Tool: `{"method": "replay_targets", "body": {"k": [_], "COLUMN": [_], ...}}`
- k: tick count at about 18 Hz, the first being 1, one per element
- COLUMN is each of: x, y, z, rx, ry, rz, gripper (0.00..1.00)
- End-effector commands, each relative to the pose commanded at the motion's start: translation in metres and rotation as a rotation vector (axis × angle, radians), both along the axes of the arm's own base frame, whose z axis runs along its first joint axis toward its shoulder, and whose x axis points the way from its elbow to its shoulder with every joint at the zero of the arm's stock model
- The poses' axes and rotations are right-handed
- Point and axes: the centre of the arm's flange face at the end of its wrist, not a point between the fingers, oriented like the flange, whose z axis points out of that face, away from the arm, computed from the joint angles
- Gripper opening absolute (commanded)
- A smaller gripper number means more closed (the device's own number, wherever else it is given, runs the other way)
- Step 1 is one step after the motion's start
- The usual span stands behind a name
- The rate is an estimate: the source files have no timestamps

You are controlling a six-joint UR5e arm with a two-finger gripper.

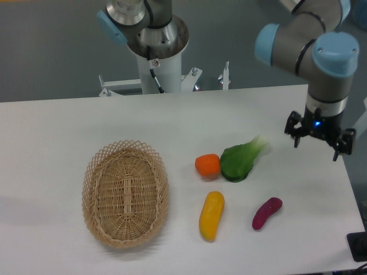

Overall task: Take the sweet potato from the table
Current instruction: 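Move the open gripper over the purple sweet potato and descend, then close the gripper around the purple sweet potato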

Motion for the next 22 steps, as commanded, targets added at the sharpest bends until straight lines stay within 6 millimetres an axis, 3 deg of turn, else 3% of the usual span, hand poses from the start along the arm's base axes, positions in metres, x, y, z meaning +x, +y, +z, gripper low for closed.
{"method": "replay_targets", "body": {"k": [3,8,11,14,17,22], "x": [0.000,0.001,0.007,0.010,0.015,0.021], "y": [0.021,0.046,0.051,0.052,0.060,0.064], "z": [-0.028,-0.074,-0.080,-0.094,-0.118,-0.136], "rx": [0.005,-0.040,-0.093,-0.116,-0.139,-0.147], "ry": [-0.030,-0.043,-0.037,-0.052,-0.074,-0.096], "rz": [0.026,-0.116,-0.293,-0.361,-0.398,-0.405], "gripper": [1.00,1.00,1.00,1.00,1.00,1.00]}}
